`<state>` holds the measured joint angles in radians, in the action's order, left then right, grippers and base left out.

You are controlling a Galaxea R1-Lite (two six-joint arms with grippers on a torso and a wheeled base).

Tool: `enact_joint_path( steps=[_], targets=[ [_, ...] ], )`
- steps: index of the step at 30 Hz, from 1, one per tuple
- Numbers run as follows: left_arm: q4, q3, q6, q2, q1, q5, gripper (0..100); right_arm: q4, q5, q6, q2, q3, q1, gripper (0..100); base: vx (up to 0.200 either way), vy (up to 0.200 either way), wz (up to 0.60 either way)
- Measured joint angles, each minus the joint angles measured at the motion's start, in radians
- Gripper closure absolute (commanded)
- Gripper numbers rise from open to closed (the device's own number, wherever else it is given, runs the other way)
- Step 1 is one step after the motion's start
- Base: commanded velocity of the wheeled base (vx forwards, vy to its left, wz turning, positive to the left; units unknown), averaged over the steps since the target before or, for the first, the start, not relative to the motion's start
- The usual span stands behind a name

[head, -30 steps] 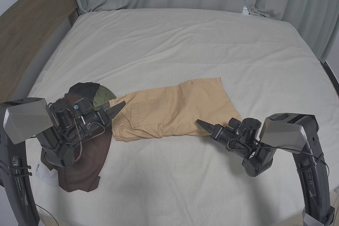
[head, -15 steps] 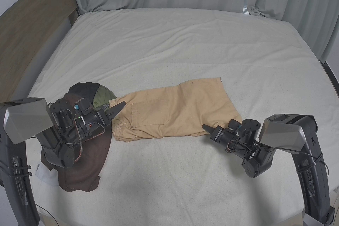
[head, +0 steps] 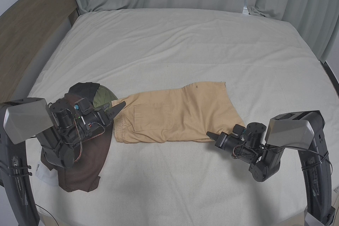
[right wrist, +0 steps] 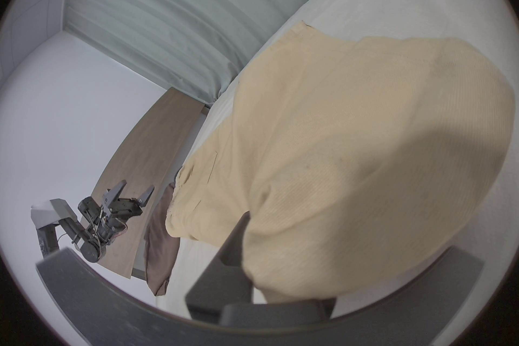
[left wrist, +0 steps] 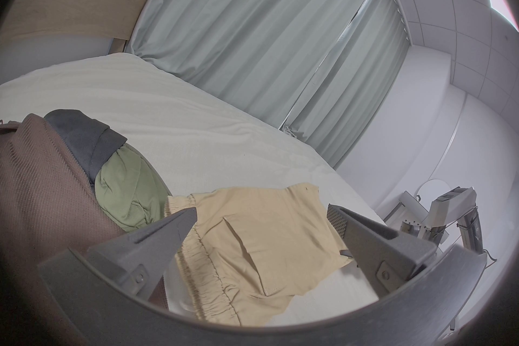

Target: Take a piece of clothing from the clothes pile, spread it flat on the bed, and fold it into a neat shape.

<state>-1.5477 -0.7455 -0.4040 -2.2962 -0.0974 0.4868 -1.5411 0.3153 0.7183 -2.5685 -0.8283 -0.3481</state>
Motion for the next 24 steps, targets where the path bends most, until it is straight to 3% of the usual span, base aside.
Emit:
enact_joint_path(
  steps=[24],
  targets=[
    [0.002,-0.016,-0.023,-0.001,0.015,0.011,0,-0.001,-0.025,-0.107,0.221,0.434,0.002,100,0.000,0.000,0.00]
  ],
)
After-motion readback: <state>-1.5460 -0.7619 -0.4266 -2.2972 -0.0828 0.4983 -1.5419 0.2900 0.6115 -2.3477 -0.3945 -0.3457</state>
